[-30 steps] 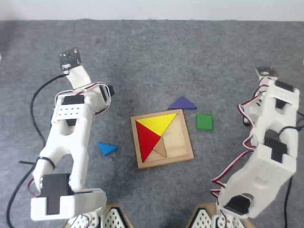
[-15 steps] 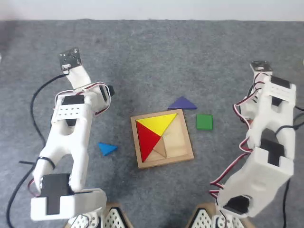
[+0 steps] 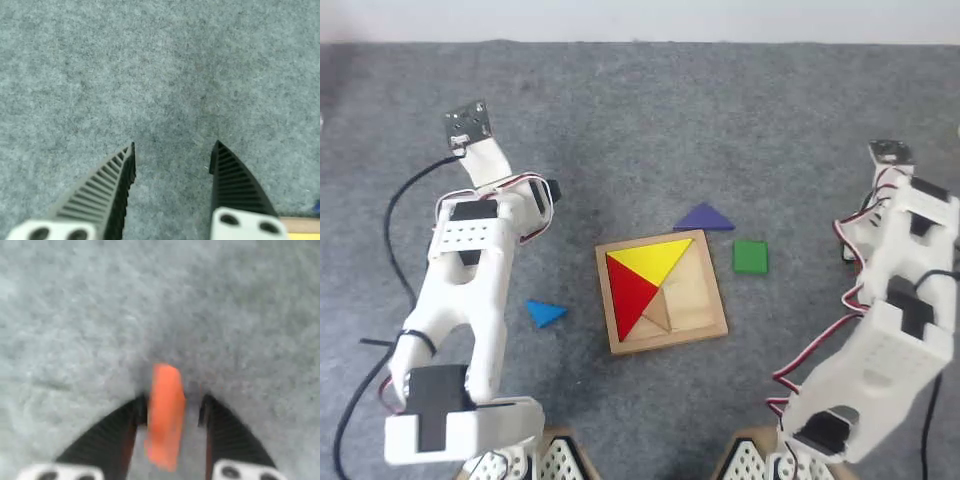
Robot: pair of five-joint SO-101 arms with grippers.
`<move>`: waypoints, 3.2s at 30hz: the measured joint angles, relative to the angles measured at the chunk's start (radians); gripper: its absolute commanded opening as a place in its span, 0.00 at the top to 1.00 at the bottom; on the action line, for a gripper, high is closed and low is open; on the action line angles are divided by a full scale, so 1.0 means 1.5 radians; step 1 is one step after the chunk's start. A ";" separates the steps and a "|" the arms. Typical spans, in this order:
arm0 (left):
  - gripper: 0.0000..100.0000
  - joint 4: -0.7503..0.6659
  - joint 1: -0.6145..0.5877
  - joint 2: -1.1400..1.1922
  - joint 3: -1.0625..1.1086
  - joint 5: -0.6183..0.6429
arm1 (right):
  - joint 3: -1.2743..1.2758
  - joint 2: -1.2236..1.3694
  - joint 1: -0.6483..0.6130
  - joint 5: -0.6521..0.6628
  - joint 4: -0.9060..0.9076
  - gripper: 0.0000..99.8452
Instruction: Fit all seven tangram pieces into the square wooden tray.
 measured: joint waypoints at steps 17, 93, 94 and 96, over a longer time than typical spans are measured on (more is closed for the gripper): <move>0.76 -0.008 0.000 0.000 0.004 0.000 | -0.034 -0.008 0.114 0.027 0.030 0.80; 0.76 -0.043 0.000 0.000 0.024 -0.025 | -0.167 0.091 0.169 0.026 0.120 0.99; 0.76 -0.043 0.000 0.000 0.024 -0.025 | -0.164 0.088 0.160 0.026 0.127 0.99; 0.76 -0.043 0.000 0.000 0.024 -0.025 | -0.157 0.075 0.129 0.026 0.148 0.99</move>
